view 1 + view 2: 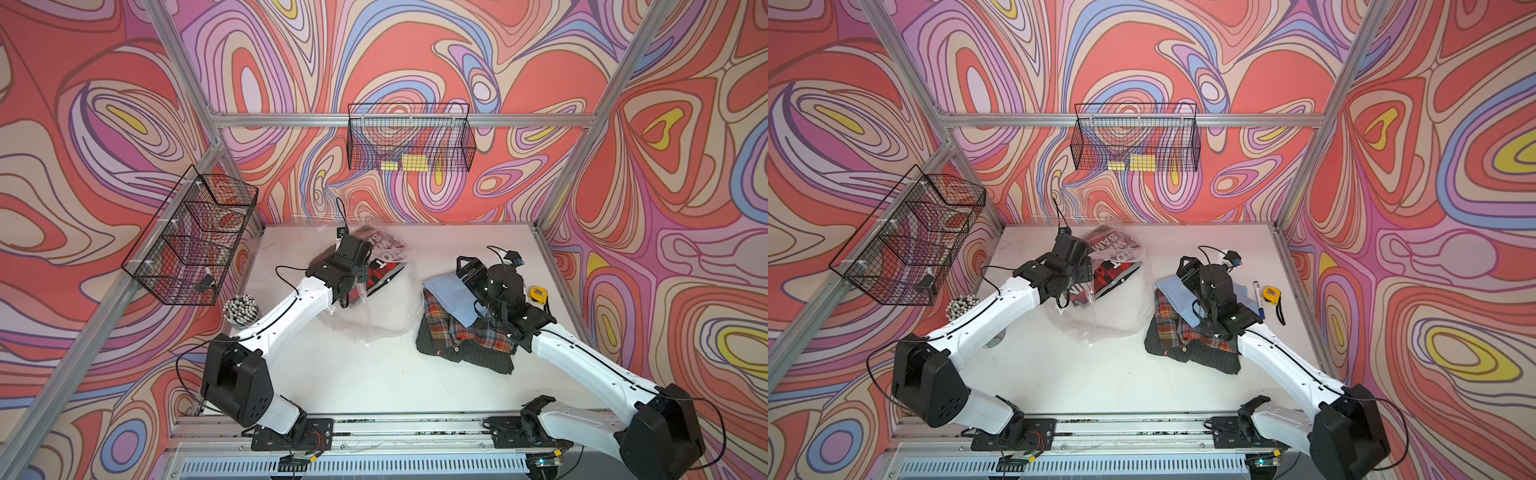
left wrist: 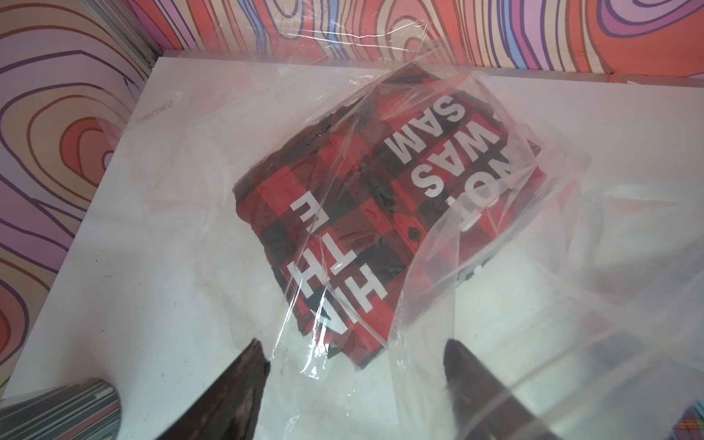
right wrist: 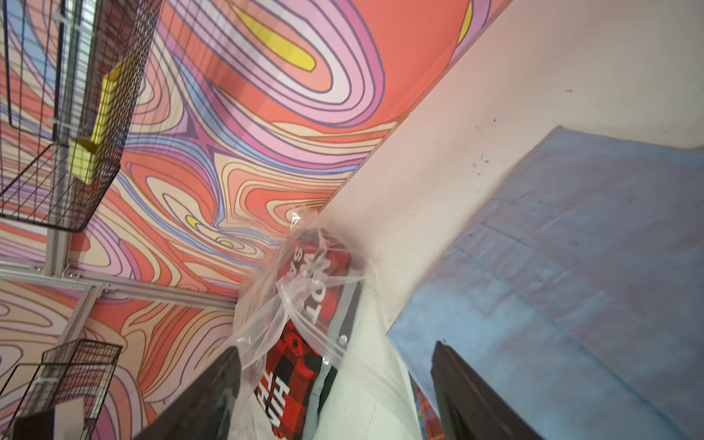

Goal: Take the shirt out of the vacuum bag
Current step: Place the shirt at the center of the board.

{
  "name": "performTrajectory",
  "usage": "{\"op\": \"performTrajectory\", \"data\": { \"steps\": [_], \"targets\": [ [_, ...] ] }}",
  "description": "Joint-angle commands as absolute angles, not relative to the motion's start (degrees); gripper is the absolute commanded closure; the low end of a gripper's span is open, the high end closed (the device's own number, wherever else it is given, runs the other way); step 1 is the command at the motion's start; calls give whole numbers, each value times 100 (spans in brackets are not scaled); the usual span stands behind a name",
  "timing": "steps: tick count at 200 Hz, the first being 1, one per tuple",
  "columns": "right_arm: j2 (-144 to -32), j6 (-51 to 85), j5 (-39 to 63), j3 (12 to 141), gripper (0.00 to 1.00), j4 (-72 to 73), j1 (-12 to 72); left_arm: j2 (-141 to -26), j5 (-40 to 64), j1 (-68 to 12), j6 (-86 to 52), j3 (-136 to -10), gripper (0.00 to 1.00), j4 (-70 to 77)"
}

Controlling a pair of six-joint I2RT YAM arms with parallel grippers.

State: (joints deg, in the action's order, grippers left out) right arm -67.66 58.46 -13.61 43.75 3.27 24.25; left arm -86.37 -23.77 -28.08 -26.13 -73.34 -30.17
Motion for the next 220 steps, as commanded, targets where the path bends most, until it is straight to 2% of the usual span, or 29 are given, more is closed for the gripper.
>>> {"op": "performTrajectory", "data": {
  "steps": [1,65,93,120,130,145,156,172,190,220],
  "targets": [
    [-7213,5879,-1051,4149,19,944,2209,-8551,-2382,-2760,-2610,-7352,23,-3026],
    [-8385,6452,-677,3636,20,1740,2207,-8537,-2395,-2760,-2584,-7365,22,-3063],
    [-8339,6505,-605,3500,21,1886,2206,-8516,-2395,-2761,-2607,-7365,22,-3059],
    [-7961,6173,-194,4079,19,1423,2285,-8492,-2347,-2761,-2645,-7382,26,-3054],
    [-7812,5995,-7,4405,19,1156,2387,-8460,-2314,-2760,-2653,-7405,31,-3055],
    [-7722,5762,109,5006,19,525,2690,-8404,-2242,-2761,-2659,-7447,48,-3067],
    [-7678,5679,80,5164,18,449,3036,-8369,-2232,-2766,-2694,-7478,73,-3101],
    [-7663,5775,90,5122,18,645,3481,-8313,-2225,-2760,-2719,-7498,100,-3158],
    [-7776,5946,109,4906,18,1122,3818,-8221,-2208,-2761,-2767,-7484,100,-3215],
    [-8740,6014,405,5002,18,1893,4252,-8006,-2105,-2767,-2876,-7489,100,-3308]
  ]
}}
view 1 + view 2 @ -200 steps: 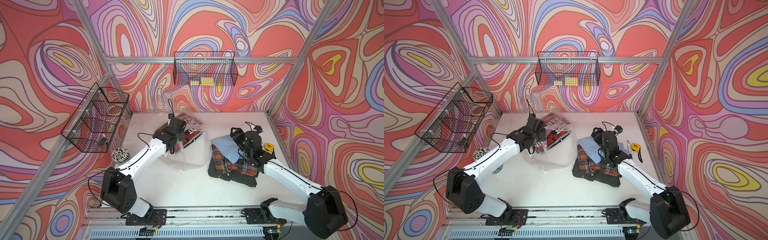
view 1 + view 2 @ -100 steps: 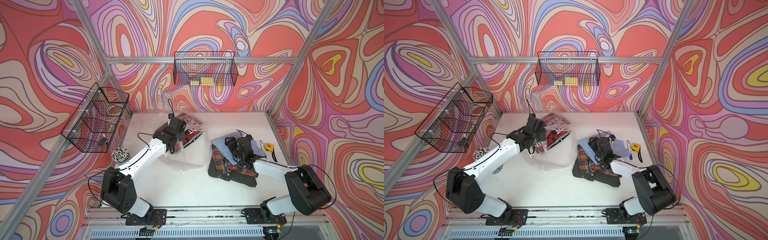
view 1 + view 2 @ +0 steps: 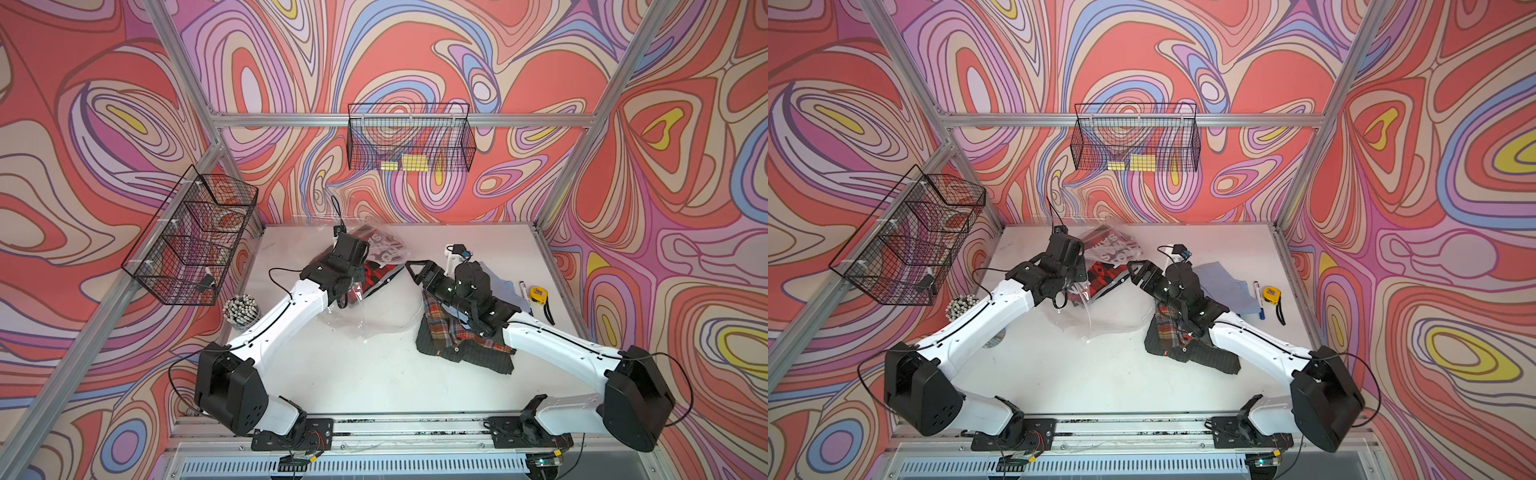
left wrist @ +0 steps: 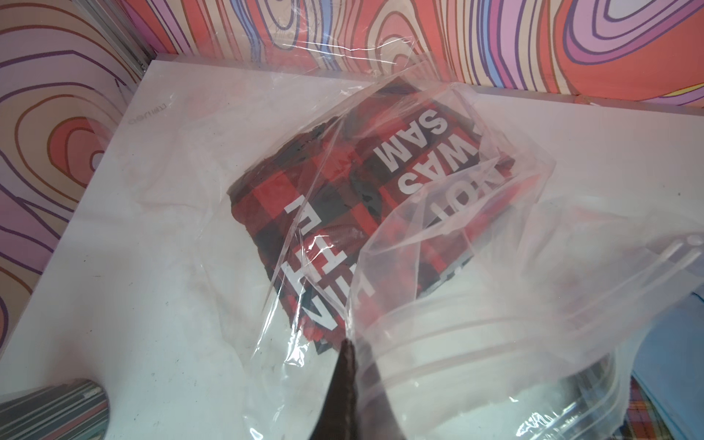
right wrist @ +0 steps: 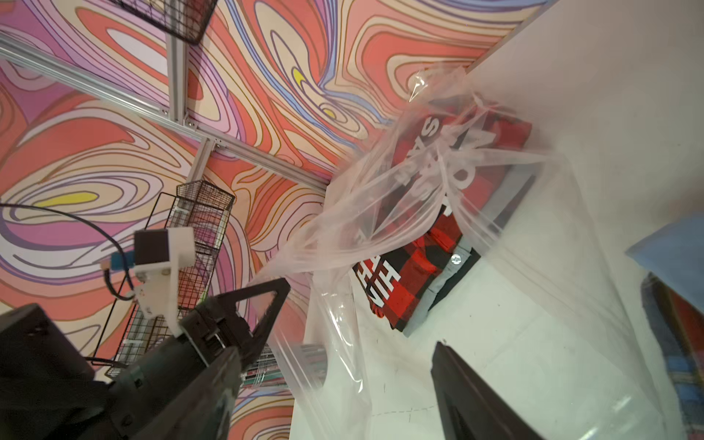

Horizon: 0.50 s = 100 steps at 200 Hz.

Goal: Take the shirt out of the vacuum bag
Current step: Place the shirt at the center of the board.

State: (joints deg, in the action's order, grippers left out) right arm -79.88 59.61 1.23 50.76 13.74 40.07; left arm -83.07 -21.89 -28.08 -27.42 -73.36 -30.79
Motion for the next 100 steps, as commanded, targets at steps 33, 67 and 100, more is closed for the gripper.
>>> {"op": "performTrajectory", "data": {
  "steps": [33,67,100],
  "targets": [
    [-10075,6048,704,5773,18,2266,4437,-7811,-2023,-2760,-2935,-7471,100,-3407],
    [-11182,5993,667,6524,19,2470,4446,-7623,-1933,-2763,-2986,-7335,100,-3388],
    [-11695,5947,306,7144,20,2208,4448,-7541,-1862,-2761,-3005,-7225,100,-3321]
  ]
}}
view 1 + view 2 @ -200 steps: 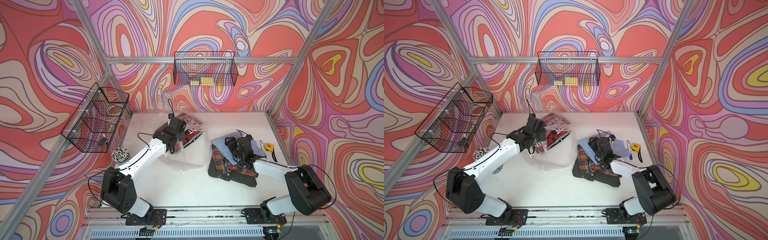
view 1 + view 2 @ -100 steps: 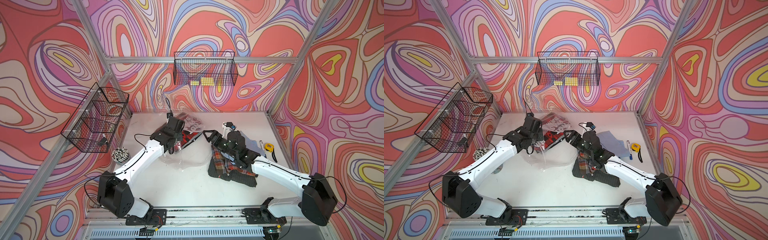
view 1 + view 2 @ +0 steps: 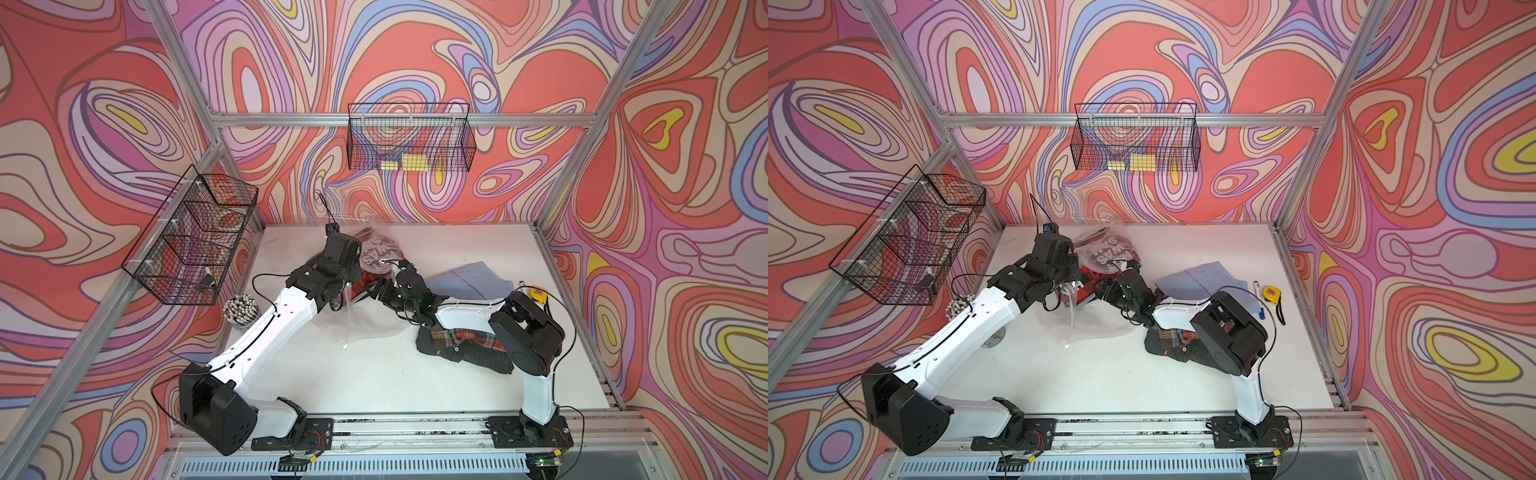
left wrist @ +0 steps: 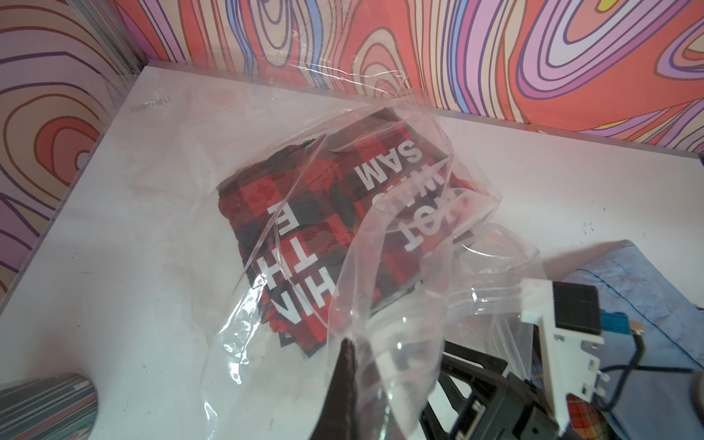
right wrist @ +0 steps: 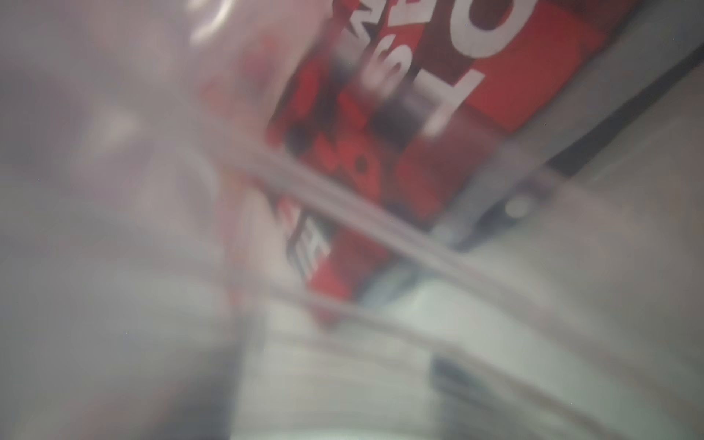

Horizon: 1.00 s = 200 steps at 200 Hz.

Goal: Take the shirt out of the vacuum bag
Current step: Place the shirt at the center of the board, then take out the shirt from the vacuum bag.

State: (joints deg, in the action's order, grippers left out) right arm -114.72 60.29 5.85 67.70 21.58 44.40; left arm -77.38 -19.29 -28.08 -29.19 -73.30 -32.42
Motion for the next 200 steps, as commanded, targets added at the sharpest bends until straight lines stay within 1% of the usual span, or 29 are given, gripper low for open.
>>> {"op": "performTrajectory", "data": {
  "steps": [1,36,60,76,96,110,131,146,161,200],
  "targets": [
    [-11710,5953,289,7149,20,2198,4443,-7541,-1858,-2765,-3005,-7221,100,-3322],
    [-12032,5927,-97,7586,22,1770,4438,-7472,-1725,-2766,-3044,-7092,100,-3248],
    [-11961,5949,-596,7461,22,1677,4421,-7479,-1572,-2761,-3040,-7057,100,-3229],
    [-12017,5625,-905,7839,22,1063,4423,-7487,-1512,-2760,-3073,-7049,100,-3190],
    [-12092,5375,-883,8203,22,638,4421,-7532,-1524,-2760,-3070,-7125,100,-3201],
    [-12109,5447,-621,8258,22,666,4466,-7558,-1546,-2760,-3086,-7188,100,-3216],
    [-12198,5752,-390,8097,22,1221,4728,-7606,-1447,-2764,-3175,-7255,100,-3129],
    [-12219,5880,-517,7957,22,1569,4919,-7651,-1407,-2767,-3199,-7311,100,-3138],
    [-12304,6113,-454,7818,22,1904,4940,-7625,-1394,-2764,-3241,-7313,100,-3127],
    [-12549,6135,-620,7867,22,1799,4901,-7463,-1287,-2798,-3270,-7335,100,-3146]
  ]
}}
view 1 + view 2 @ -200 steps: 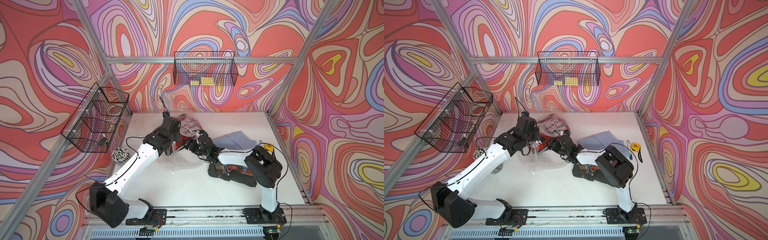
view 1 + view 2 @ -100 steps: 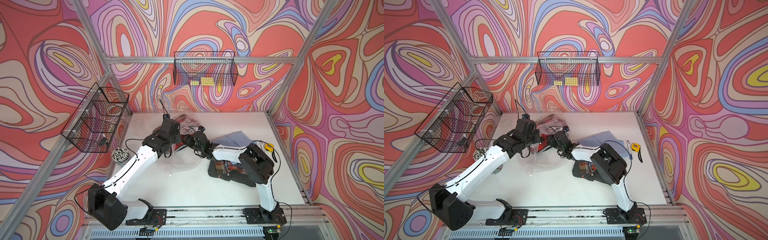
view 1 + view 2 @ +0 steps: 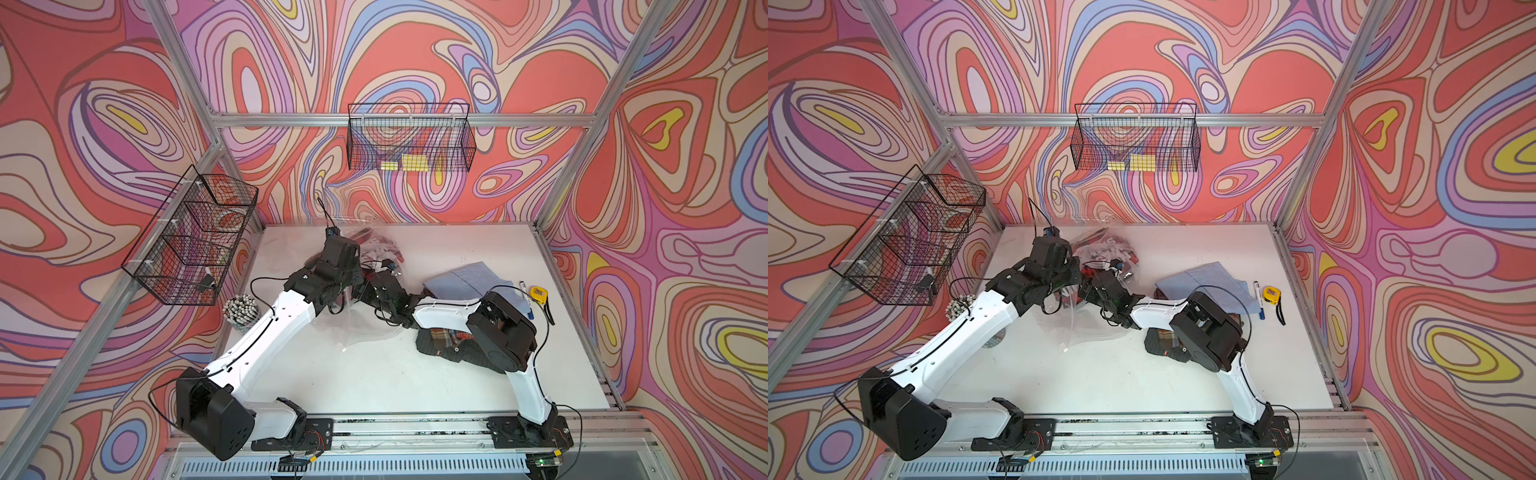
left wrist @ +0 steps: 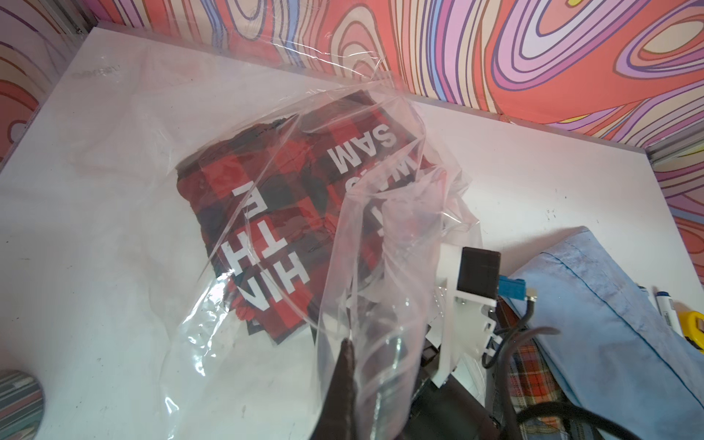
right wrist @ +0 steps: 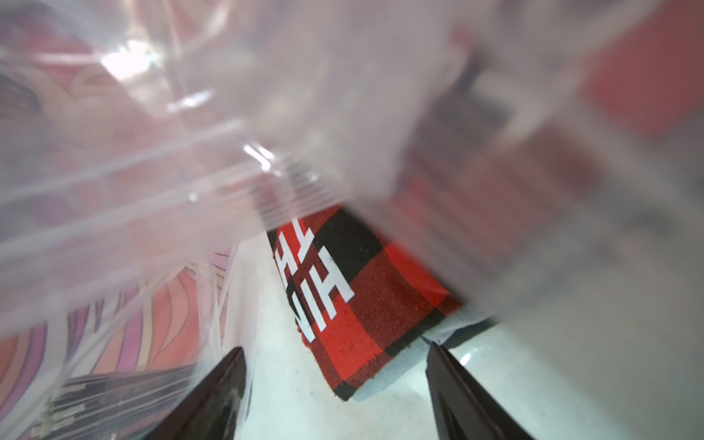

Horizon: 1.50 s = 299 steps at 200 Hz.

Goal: Take the shirt out of the vacuum bag
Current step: Take out the shirt from the vacuum bag.

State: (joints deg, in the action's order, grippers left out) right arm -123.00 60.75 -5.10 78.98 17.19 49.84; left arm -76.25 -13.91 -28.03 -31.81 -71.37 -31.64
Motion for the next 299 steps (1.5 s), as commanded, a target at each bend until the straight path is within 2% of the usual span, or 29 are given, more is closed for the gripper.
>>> {"op": "performTrajectory", "data": {
  "steps": [1,24,42,95,128,174,199,299],
  "targets": [
    [-12550,6131,-622,7875,22,1787,4898,-7458,-1294,-2796,-3265,-7337,100,-3146],
    [-12514,6248,-835,7807,22,1609,4878,-7403,-1351,-2806,-3226,-7295,100,-3181],
    [-12368,6338,-1026,7443,22,1988,4875,-7392,-1387,-2805,-3181,-7270,100,-3212],
    [-12397,6342,-817,7556,23,2212,4669,-7386,-1397,-2807,-3139,-7199,100,-3191],
    [-12298,6784,-707,7160,24,2838,4482,-7383,-1415,-2804,-3106,-7134,100,-3188],
    [-12610,6947,-495,7560,25,2800,4352,-7418,-1387,-2807,-3093,-7145,100,-3177],
    [-12412,6907,-514,7403,25,2977,4368,-7383,-1431,-2807,-3051,-7130,100,-3195],
    [-12654,6592,-496,8158,25,2132,4342,-7434,-1403,-2804,-3033,-7061,100,-3120]
  ]
}}
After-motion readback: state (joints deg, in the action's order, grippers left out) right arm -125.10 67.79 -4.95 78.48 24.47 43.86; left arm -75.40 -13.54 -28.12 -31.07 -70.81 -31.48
